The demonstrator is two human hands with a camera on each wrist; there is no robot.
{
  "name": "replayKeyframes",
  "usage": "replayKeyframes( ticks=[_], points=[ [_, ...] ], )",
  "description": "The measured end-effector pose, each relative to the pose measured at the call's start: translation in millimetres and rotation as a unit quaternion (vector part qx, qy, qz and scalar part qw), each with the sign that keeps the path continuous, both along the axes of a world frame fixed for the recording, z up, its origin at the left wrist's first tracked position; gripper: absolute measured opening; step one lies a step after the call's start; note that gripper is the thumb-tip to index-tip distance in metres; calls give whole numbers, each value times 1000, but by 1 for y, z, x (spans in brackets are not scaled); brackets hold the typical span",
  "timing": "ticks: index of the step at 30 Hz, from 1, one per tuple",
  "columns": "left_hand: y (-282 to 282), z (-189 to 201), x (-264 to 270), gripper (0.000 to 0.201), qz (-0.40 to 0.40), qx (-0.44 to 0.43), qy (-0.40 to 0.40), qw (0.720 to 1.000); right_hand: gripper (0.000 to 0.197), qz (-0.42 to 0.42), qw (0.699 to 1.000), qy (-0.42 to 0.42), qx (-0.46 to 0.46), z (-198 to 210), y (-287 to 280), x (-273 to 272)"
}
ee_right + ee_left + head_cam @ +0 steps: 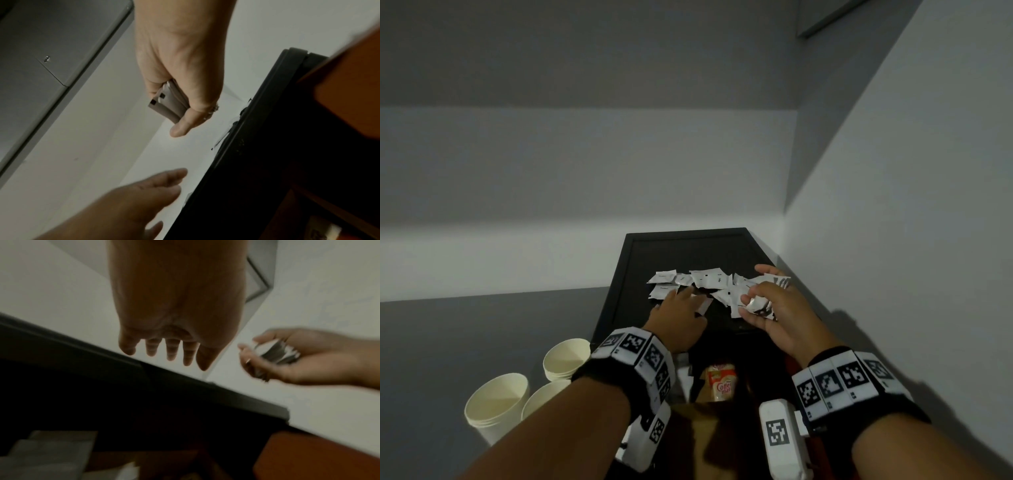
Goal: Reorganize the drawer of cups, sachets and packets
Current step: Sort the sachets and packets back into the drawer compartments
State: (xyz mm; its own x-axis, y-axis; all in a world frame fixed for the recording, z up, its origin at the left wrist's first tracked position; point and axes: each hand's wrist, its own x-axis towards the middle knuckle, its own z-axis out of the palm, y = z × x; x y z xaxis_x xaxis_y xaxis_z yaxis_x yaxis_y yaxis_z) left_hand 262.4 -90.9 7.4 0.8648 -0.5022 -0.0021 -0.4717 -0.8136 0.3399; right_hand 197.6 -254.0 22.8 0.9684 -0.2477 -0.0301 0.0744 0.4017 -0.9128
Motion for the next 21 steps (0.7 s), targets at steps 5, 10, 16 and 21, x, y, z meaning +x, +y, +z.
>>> replayKeyframes(
  ticks=[5, 10, 16, 21],
  points=[
    [-2, -6, 0, 48, 2, 78, 11, 997, 37, -4, 1000, 5, -8, 1, 0, -2],
    [7, 0, -5, 52, -29, 48, 17, 998, 38, -16, 999, 19, -24, -1, -1, -3],
    [7, 1, -5, 32, -52, 6, -61, 997, 27, -25, 999, 28, -32, -4, 5, -2],
    [6, 3, -7, 44, -51, 34, -61, 996, 24, -24, 998, 41, -37, -7, 10, 0]
  ],
)
